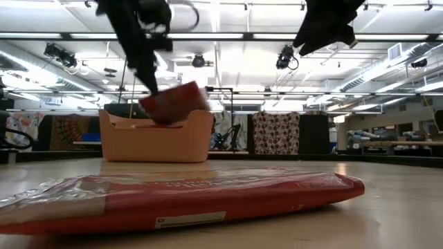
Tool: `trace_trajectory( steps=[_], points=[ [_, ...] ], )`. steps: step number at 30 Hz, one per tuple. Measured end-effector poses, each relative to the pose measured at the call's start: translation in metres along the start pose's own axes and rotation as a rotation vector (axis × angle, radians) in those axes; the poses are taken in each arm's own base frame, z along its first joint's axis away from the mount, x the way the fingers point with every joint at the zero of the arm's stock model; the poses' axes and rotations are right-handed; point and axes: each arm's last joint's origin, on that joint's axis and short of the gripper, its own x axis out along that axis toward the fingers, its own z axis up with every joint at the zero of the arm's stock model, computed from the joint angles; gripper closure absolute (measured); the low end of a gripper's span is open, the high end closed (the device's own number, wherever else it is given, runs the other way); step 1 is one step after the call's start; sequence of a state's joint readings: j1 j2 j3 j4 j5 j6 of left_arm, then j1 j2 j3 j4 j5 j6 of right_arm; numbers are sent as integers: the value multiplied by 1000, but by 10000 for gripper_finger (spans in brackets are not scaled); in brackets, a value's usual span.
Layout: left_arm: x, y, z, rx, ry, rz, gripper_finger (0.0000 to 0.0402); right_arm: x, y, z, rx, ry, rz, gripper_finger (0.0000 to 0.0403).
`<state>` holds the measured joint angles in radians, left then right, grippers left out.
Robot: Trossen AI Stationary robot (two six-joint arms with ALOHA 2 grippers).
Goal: Sort popcorn bags into baskets
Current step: Put the red popcorn bag into the orange bin
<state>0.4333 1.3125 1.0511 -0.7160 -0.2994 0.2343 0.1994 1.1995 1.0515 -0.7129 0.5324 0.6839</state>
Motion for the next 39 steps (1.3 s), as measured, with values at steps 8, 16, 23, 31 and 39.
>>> trace_trajectory(
  steps=[8,16,23,31,39],
  points=[
    [40,10,-15,-26,102,104,394,0,5,4,37,-20,69,234],
    [45,13,-11,-140,65,137,356,-1,7,5,46,-22,101,234],
    [28,-2,-6,-227,-42,-185,311,-1,8,5,38,-11,115,234],
    [3,-55,10,-351,-78,-887,319,0,6,5,15,-8,104,234],
    [-35,-130,11,-166,-90,-969,324,5,-2,11,-71,-30,56,234]
  ],
)
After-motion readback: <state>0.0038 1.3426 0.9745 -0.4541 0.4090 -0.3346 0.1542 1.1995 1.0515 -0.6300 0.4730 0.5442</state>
